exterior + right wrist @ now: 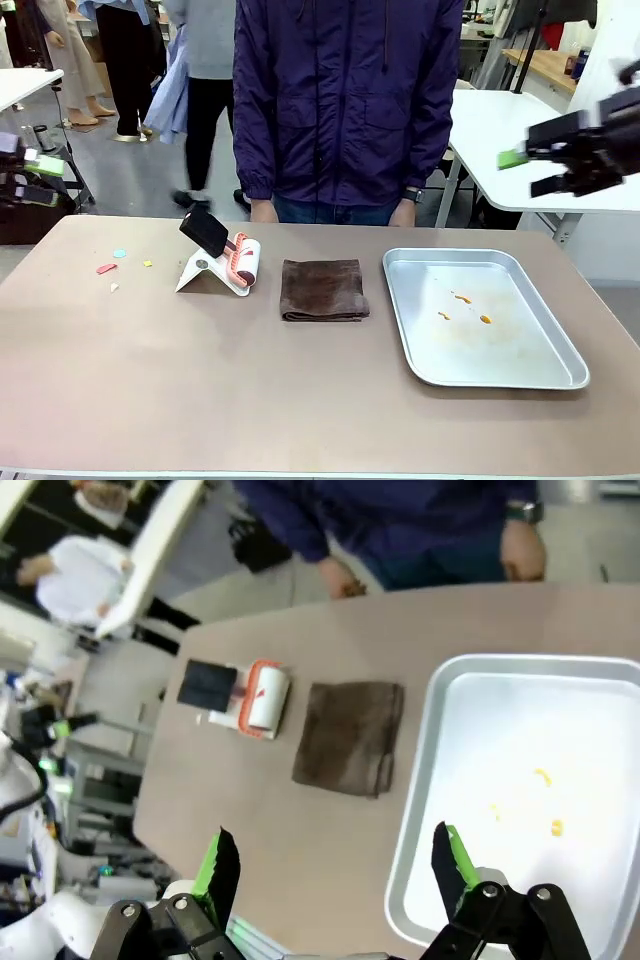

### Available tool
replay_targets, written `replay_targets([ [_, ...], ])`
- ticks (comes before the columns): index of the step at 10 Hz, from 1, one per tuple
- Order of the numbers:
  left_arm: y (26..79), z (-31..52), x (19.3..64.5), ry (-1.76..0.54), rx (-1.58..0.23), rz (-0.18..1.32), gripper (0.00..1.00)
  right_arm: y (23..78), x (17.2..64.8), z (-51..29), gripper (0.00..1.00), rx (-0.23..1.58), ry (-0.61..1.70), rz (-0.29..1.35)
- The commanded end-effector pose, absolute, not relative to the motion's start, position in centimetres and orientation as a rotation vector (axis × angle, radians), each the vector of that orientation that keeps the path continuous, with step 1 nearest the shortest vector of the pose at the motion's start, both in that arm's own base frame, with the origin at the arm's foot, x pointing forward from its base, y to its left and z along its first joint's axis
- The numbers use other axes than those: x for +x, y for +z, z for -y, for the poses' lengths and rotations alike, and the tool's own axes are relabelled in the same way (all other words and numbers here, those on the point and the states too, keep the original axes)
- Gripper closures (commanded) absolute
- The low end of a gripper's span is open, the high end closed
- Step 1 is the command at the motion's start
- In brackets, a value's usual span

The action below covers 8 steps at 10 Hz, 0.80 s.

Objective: Clean the surface of the table.
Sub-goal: Hold the Lint Roller with your left hand and the towel with your right hand.

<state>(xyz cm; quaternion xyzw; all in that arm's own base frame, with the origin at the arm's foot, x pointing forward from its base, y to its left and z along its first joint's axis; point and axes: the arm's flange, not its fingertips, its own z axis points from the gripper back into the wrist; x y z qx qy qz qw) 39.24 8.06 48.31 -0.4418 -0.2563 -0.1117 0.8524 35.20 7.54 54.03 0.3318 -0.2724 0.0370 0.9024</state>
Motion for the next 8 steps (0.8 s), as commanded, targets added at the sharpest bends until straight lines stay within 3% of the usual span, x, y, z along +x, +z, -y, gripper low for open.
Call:
replay_targets([
  [1,49.0,-5.4,41.5,-0.218,-0.811,0.441,0.00,53.4,39.1,-11.3,0.00,0.655,0.052,0.478],
  [3,49.1,-3.8,44.0,-0.240,-0.717,0.408,0.00,52.4,41.4,-16.8,0.00,0.610,-0.019,0.388],
  [8,46.4,2.4,52.2,-0.225,-0.743,0.257,0.00,44.5,44.9,-26.9,0.00,0.462,0.088,0.183],
])
